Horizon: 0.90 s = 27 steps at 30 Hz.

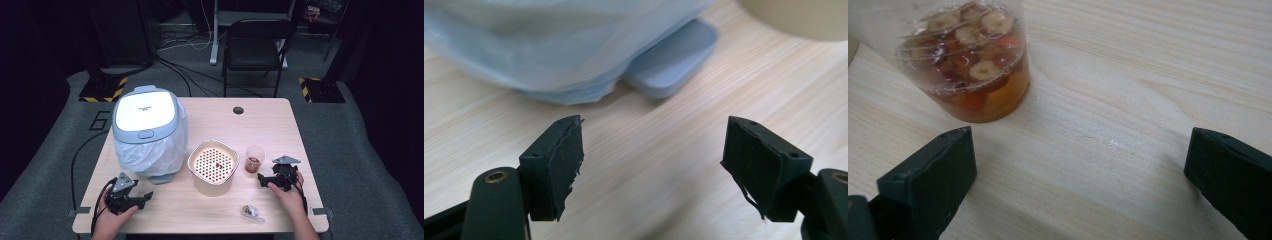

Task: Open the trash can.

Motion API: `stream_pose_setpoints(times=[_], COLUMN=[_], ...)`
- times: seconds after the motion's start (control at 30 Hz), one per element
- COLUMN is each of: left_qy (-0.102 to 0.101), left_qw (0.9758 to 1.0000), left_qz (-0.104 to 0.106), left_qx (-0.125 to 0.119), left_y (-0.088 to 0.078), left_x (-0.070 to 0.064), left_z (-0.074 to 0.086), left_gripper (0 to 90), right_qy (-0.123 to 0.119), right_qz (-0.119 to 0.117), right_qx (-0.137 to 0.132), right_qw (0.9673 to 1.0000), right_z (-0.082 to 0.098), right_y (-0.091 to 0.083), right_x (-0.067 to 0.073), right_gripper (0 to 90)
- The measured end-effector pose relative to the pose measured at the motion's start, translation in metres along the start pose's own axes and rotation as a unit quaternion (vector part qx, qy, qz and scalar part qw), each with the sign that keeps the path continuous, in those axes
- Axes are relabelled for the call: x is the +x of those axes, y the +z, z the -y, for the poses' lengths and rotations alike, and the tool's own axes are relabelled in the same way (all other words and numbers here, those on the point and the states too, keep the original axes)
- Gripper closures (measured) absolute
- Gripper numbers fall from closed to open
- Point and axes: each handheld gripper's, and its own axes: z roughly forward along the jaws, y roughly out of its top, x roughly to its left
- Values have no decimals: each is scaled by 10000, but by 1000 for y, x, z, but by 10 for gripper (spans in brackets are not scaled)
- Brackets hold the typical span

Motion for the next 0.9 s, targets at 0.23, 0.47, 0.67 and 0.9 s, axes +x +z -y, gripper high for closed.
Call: stream_pose_setpoints(times=[0.23,0.47,0.67,0.9], left_qy=[-175,-124,9,102], left_qw=[9995,9989,9984,9981], left_qz=[233,426,541,594], left_qx=[-83,-158,-175,-108], left_y=[6,16,21,30], left_x=[-19,-32,-37,-39], left_z=[-6,-15,-24,-31], left_gripper=[243,244,253,290], right_qy=[0,-1,-2,-1], right_qz=[0,-1,2,0], right_qx=[-4,0,0,0], right_qw=[10000,10000,10000,10000], right_z=[0,0,0,0], right_y=[0,0,0,0], right_x=[0,0,0,0], right_gripper=[0,0,0,0])
